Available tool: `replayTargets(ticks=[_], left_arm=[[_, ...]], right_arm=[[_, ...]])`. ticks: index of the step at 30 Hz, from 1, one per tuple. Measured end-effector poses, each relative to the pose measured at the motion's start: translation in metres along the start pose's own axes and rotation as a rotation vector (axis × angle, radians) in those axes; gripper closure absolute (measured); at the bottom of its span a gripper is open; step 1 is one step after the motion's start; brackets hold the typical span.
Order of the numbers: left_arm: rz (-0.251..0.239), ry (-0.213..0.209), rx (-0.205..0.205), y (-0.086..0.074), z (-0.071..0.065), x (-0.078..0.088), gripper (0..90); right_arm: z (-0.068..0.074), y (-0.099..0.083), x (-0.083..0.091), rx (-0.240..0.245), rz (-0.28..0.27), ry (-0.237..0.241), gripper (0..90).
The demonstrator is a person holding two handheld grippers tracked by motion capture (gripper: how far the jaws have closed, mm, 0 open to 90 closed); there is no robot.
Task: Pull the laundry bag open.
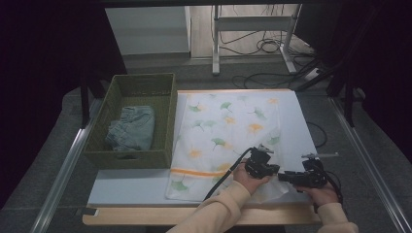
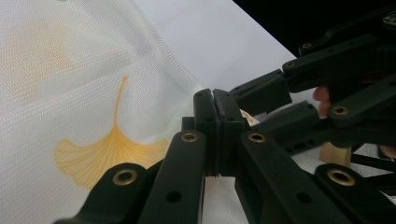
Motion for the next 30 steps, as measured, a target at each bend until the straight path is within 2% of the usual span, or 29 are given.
replayTargets(ticks=[3,7,16,19,23,25,30], left_arm=[[0.001,0.001,0.002,-0.001,0.001,0.0,90.0],[-0.005,0.003,0.01,-0.001,0.001,0.0,90.0],[-0.012,0.016,0.003,-0.001,0.002,0.0,90.0],[-0.017,0.035,-0.015,-0.002,0.003,0.0,90.0],[-0.016,0.044,-0.019,-0.003,0.004,0.0,90.0],[-0.005,0.064,-0.029,-0.004,0.007,0.0,90.0],[-0.003,0.07,-0.021,-0.007,0.014,0.005,90.0]], right_arm=[[-0.001,0.001,0.002,0.007,-0.004,-0.006,75.4],[0.0,0.002,0.003,0.008,-0.015,0.001,80.3],[0.002,0.003,0.003,0.027,-0.018,0.004,84.2],[0.002,0.004,0.004,0.036,-0.02,-0.009,85.1],[0.002,0.005,0.004,0.048,-0.018,-0.021,85.6],[0.002,0.005,0.005,0.055,-0.019,-0.034,85.7],[0.0,0.006,0.008,0.054,-0.028,-0.043,85.8]])
Point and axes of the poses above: each handheld gripper's, and its own axes: x roughly backward along the jaws, y roughly out of its top, z roughly to its left, the point moved 10 cm from there along -x, roughly forward along the jaws, and after that the axes turned 15 degrees about y, right-handed, at the moved point
